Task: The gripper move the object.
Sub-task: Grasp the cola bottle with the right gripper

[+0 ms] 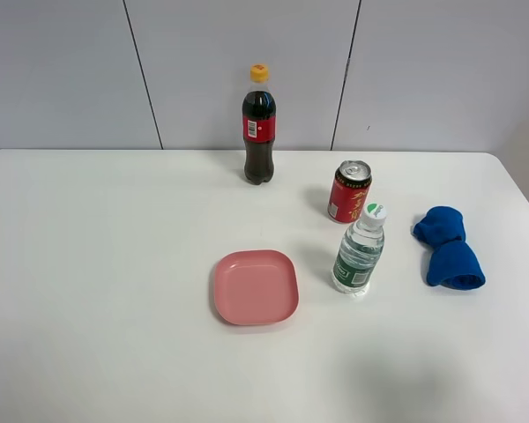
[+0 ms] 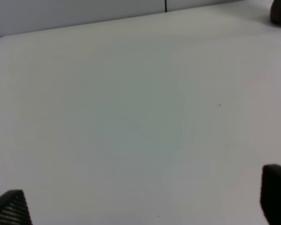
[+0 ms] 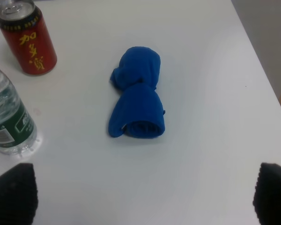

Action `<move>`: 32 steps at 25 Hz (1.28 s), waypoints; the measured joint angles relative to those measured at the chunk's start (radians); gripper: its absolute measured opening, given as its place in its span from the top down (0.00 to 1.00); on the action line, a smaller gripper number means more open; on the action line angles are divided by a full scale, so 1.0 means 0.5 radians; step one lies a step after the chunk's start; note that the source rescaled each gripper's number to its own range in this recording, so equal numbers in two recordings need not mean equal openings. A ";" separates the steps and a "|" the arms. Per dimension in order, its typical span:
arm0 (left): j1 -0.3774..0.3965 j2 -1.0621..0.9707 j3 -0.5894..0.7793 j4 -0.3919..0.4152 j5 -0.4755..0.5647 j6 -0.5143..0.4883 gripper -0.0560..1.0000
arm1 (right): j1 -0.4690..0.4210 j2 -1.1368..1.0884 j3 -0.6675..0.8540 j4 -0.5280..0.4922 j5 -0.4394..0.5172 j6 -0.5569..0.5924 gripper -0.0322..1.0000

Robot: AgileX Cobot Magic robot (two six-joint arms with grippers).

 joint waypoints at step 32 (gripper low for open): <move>0.000 0.000 0.000 0.000 0.000 0.000 0.00 | 0.176 1.868 -1.052 0.413 -0.481 -0.448 0.19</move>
